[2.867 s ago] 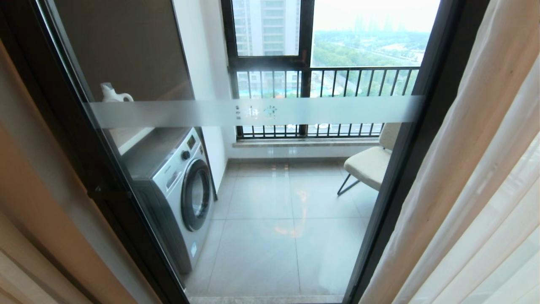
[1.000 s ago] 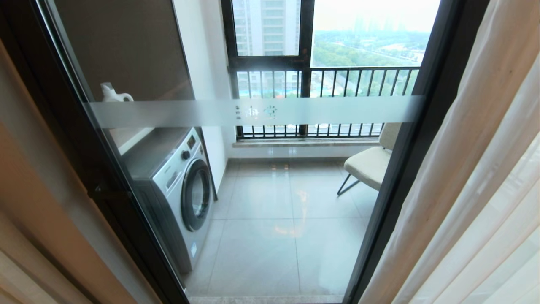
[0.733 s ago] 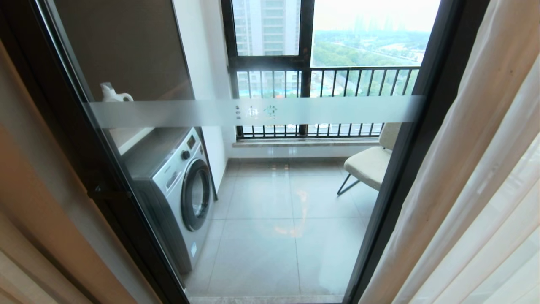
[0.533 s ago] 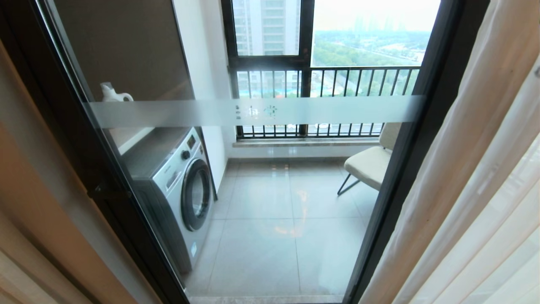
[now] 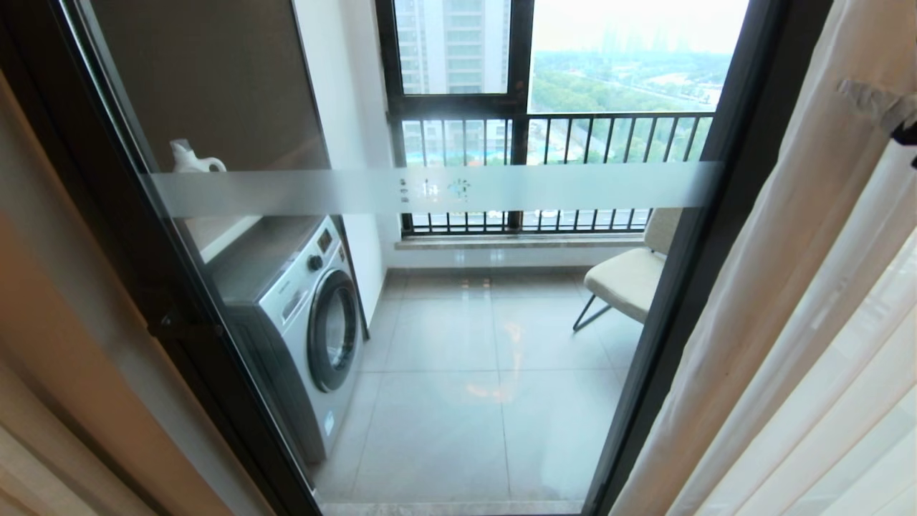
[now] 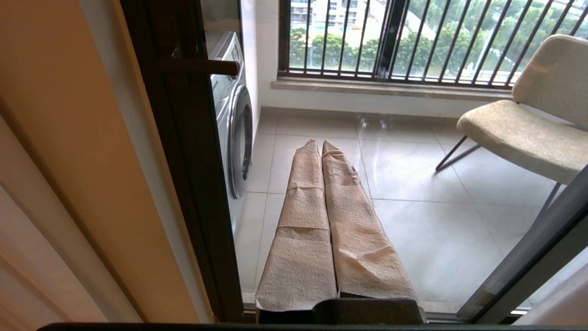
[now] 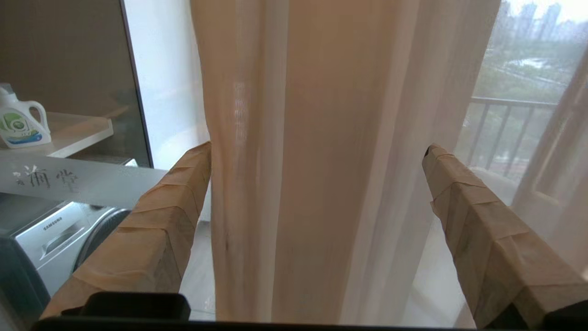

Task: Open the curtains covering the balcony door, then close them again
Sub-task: Pull the inner curtains open on both sides

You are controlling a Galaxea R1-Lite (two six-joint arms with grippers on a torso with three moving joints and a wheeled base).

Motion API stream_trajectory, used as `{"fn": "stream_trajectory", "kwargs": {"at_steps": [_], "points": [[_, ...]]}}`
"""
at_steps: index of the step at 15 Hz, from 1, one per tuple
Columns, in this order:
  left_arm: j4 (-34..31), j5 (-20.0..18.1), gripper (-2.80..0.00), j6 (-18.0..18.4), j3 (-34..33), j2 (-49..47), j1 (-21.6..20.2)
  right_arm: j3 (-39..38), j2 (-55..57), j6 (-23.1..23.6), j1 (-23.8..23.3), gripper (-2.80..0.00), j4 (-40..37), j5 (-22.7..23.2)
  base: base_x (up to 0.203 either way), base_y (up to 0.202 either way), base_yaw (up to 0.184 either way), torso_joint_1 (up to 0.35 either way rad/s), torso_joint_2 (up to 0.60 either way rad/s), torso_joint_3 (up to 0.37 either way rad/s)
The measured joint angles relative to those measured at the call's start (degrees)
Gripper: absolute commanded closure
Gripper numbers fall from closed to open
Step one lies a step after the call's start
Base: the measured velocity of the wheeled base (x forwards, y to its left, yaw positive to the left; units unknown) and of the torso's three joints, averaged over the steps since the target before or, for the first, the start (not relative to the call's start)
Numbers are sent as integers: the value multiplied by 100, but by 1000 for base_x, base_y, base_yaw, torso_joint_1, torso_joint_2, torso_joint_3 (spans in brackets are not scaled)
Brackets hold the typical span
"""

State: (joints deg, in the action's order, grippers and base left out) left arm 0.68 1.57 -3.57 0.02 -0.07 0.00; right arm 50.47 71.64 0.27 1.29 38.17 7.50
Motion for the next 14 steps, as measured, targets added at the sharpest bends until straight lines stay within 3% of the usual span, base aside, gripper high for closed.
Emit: {"fn": "stream_trajectory", "kwargs": {"at_steps": [9,10,11,14], "points": [[0,-1,0,0,0,0,0,1101,1262,-5,30,-280,348,17,0,0,0,0,0,0],[-1,-1,0,2,0,1,0,1181,1347,-3,39,-231,410,16,0,0,0,0,0,0],[0,-1,0,0,0,2,0,1263,1435,-5,47,0,495,16,0,0,0,0,0,0],[-2,-4,0,2,0,2,0,1350,1596,-6,52,0,552,13,0,0,0,0,0,0]]}}
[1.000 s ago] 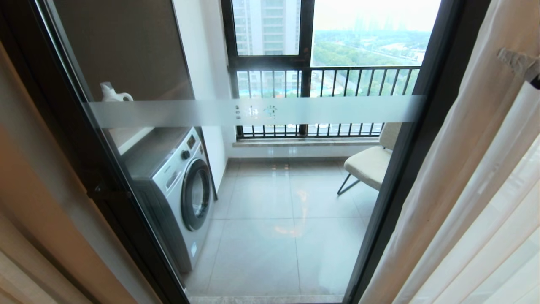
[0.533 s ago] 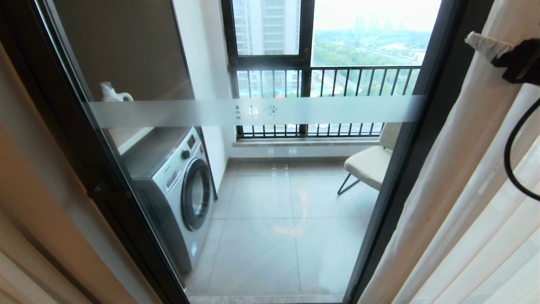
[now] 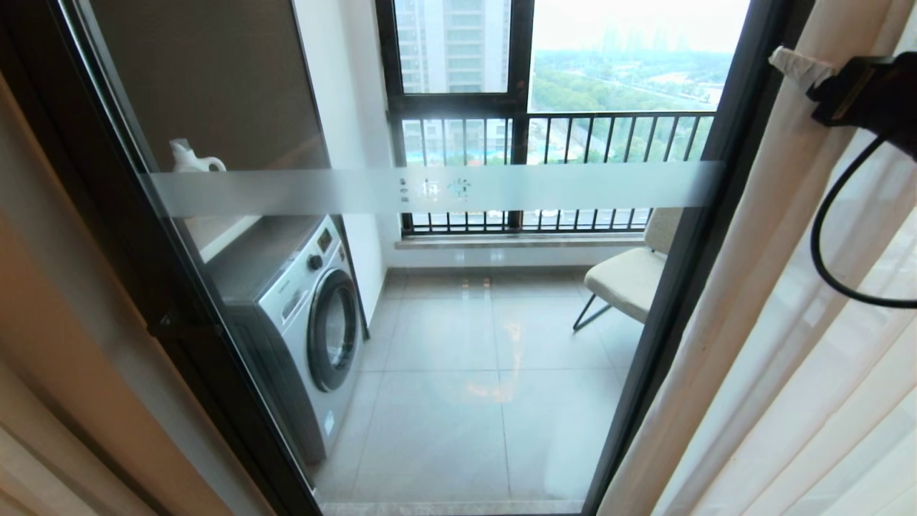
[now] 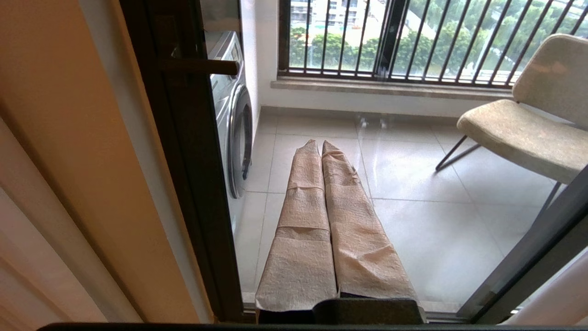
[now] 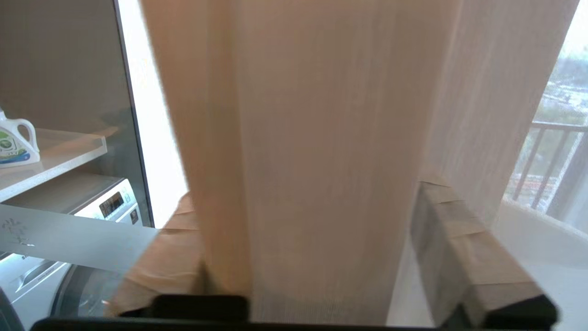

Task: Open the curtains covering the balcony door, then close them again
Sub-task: Pull the inner curtains open on both sides

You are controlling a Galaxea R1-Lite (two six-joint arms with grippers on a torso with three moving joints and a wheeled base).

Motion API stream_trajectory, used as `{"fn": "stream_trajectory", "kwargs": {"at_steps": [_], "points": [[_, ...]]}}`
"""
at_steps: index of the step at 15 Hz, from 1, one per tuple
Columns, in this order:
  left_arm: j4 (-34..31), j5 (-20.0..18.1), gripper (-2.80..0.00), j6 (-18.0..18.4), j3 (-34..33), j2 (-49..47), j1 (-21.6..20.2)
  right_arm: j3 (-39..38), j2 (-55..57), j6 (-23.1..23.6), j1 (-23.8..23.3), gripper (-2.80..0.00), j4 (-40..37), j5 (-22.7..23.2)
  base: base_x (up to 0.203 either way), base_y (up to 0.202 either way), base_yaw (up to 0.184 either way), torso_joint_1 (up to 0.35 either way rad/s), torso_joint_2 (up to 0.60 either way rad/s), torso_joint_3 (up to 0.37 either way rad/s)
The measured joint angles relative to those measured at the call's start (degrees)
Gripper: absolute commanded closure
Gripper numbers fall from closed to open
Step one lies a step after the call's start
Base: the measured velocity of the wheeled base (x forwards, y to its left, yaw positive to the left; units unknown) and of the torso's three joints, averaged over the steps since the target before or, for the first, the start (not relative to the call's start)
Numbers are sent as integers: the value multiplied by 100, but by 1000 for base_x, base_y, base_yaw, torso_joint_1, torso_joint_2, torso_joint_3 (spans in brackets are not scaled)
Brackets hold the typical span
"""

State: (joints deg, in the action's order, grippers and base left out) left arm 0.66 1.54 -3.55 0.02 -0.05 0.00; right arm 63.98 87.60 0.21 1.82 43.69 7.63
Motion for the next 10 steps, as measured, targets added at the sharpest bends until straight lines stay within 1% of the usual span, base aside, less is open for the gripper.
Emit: {"fn": "stream_trajectory", "kwargs": {"at_steps": [10], "points": [[0,2,0,-1,0,0,0,-41,-113,4,-6,0,0,-11,0,0,0,0,0,0]]}}
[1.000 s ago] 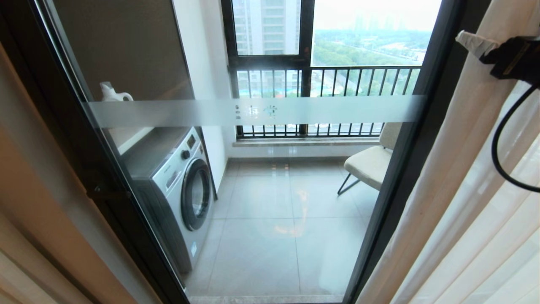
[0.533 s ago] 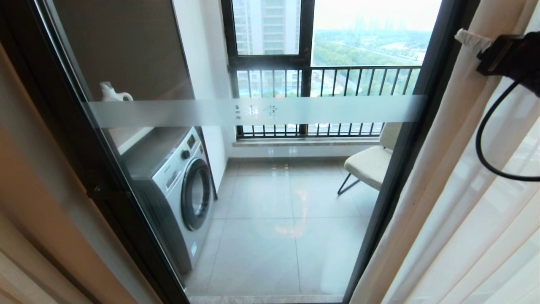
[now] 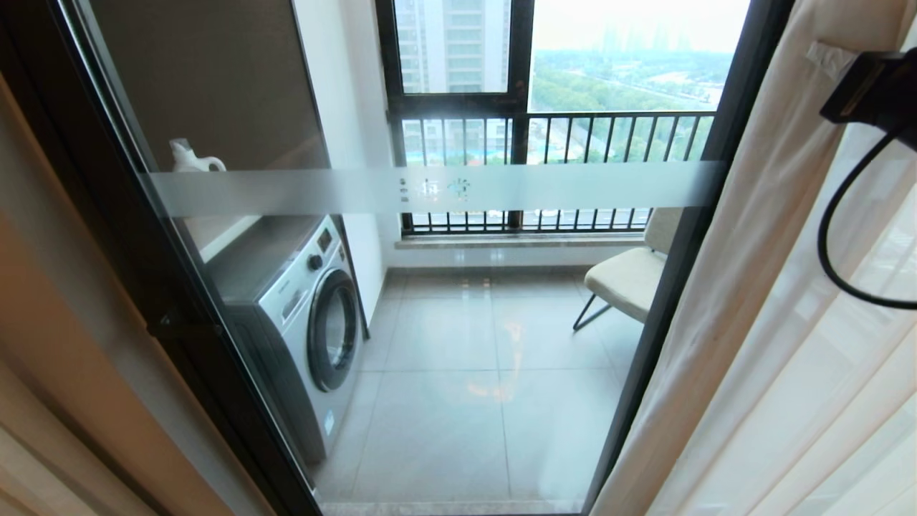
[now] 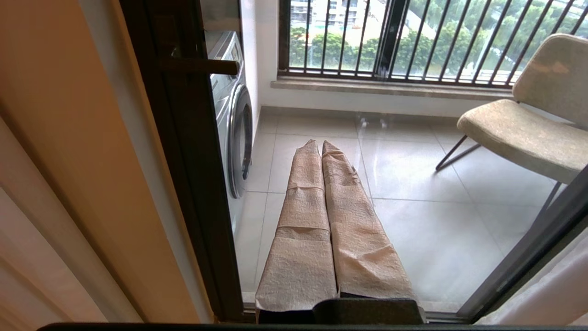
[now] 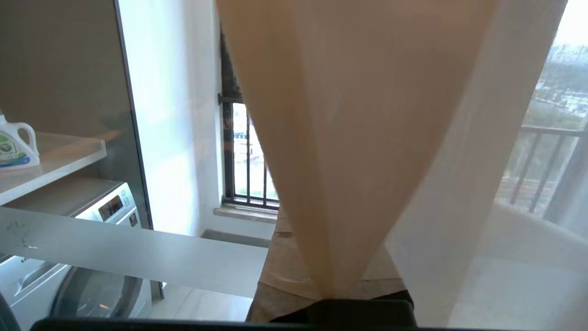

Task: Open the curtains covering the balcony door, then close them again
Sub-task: Pull the inner curtains open on both sides

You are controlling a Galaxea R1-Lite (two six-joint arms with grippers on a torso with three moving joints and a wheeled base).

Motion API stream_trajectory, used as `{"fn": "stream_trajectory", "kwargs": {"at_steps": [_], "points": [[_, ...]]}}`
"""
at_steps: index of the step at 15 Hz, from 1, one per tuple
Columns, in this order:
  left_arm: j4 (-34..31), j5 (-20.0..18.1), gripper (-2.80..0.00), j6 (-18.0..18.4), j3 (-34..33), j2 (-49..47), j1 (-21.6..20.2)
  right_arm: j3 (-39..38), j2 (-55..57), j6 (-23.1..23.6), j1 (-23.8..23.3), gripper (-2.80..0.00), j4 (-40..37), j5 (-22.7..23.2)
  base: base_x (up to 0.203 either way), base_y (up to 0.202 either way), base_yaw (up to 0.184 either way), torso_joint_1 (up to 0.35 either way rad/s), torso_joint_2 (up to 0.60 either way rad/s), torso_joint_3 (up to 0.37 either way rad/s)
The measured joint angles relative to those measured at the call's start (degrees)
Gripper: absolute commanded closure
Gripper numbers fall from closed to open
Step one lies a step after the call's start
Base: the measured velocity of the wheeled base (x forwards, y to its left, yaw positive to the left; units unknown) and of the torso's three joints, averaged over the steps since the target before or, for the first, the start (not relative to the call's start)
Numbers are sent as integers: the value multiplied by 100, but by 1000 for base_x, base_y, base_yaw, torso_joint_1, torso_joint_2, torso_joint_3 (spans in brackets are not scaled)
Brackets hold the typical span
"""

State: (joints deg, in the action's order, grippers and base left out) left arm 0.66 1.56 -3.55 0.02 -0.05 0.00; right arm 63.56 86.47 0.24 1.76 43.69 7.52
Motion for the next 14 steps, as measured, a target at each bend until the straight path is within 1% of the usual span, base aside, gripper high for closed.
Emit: {"fn": "stream_trajectory", "kwargs": {"at_steps": [8,14], "points": [[2,-2,0,-2,0,0,0,-236,-290,50,-2,0,-10,-44,0,0,0,0,0,0],[2,0,0,-2,0,0,0,-262,-436,37,-13,0,-20,-48,0,0,0,0,0,0]]}}
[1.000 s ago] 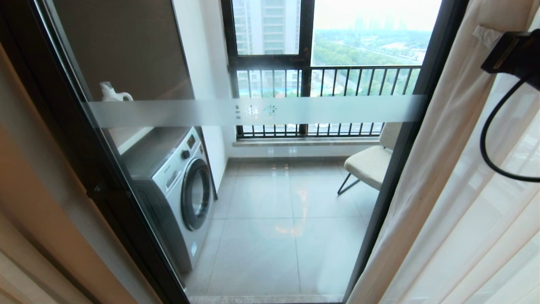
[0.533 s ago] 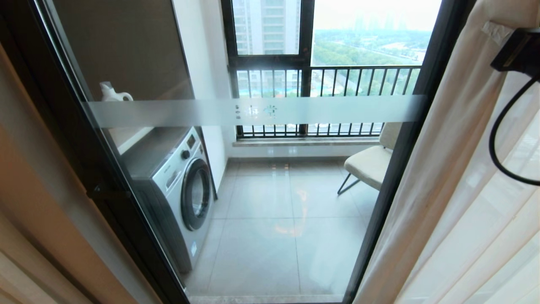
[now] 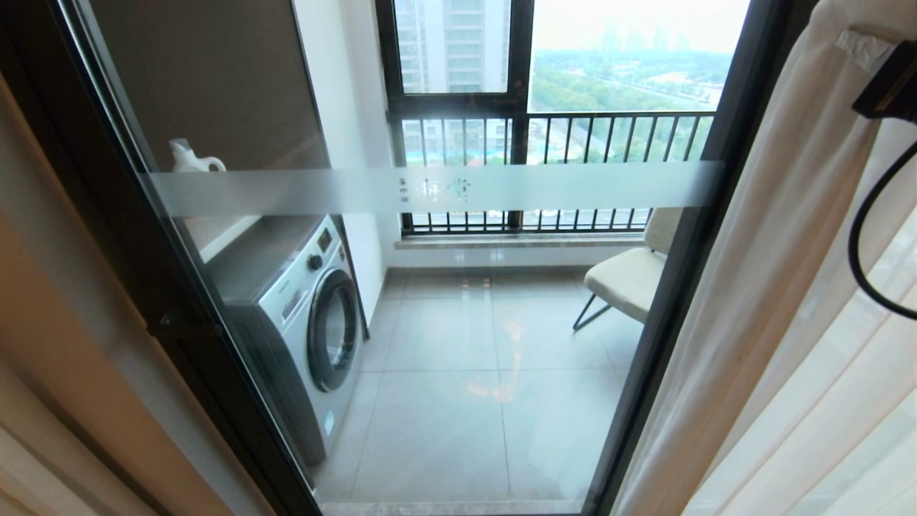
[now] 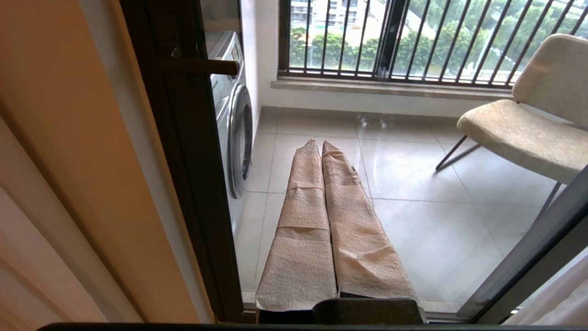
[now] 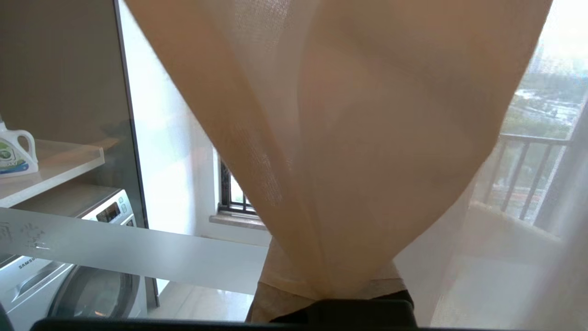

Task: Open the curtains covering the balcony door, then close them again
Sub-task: Pull the inner curtains open on both sides

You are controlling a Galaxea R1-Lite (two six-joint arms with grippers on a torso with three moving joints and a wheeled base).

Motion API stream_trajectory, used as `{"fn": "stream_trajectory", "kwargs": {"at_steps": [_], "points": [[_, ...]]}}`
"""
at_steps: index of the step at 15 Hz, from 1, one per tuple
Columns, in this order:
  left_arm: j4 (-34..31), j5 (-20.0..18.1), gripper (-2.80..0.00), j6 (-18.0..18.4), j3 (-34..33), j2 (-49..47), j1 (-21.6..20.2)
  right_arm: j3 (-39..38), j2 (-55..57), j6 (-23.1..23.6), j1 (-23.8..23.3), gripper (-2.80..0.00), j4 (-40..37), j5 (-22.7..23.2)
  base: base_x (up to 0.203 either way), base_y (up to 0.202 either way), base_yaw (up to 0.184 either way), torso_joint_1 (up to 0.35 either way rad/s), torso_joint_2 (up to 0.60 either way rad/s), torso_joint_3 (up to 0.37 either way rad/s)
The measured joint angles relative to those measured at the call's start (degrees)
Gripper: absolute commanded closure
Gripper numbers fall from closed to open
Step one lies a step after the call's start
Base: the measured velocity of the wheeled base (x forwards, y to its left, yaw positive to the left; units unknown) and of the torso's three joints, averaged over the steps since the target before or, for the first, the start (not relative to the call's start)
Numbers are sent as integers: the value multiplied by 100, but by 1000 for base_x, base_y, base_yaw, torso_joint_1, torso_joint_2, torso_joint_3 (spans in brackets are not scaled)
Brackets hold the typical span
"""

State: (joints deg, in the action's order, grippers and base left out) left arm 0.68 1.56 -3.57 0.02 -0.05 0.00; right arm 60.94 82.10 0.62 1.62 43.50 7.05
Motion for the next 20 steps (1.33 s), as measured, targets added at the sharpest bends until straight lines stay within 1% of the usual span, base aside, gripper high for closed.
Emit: {"fn": "stream_trajectory", "kwargs": {"at_steps": [20], "points": [[0,-2,0,-6,2,2,0,-110,-94,-9,-33,0,-17,-88,0,0,0,0,0,0]]}}
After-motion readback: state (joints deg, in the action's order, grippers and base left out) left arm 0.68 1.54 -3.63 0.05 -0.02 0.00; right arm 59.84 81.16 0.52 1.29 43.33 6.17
